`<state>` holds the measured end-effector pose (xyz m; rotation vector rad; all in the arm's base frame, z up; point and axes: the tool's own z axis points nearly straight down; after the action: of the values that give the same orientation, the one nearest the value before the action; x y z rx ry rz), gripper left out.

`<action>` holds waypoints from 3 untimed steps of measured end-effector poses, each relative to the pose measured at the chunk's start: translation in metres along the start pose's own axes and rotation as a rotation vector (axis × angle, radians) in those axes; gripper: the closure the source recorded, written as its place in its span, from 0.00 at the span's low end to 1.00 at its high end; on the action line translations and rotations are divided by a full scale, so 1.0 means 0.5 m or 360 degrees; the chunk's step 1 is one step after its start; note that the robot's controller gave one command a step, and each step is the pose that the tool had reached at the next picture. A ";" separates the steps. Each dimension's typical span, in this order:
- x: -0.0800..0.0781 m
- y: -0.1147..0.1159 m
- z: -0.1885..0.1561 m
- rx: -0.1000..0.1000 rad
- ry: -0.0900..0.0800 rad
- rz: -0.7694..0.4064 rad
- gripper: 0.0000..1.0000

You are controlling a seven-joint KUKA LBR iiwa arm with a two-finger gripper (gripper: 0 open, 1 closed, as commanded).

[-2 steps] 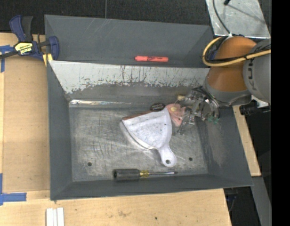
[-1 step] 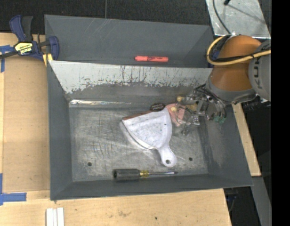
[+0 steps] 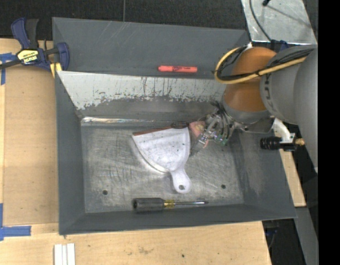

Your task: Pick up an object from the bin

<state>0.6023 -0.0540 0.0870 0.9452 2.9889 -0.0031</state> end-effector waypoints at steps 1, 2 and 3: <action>-0.027 0.053 0.009 -0.0002 -0.0032 -0.0379 1.00; -0.027 0.054 0.010 -0.0002 -0.0032 -0.0380 1.00; -0.031 0.050 -0.013 0.0002 0.0007 -0.0378 1.00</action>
Offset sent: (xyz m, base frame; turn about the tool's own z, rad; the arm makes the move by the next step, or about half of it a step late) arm 0.0000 0.0000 0.0000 0.0000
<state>0.6294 -0.0425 0.0938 0.5851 3.0848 -0.0037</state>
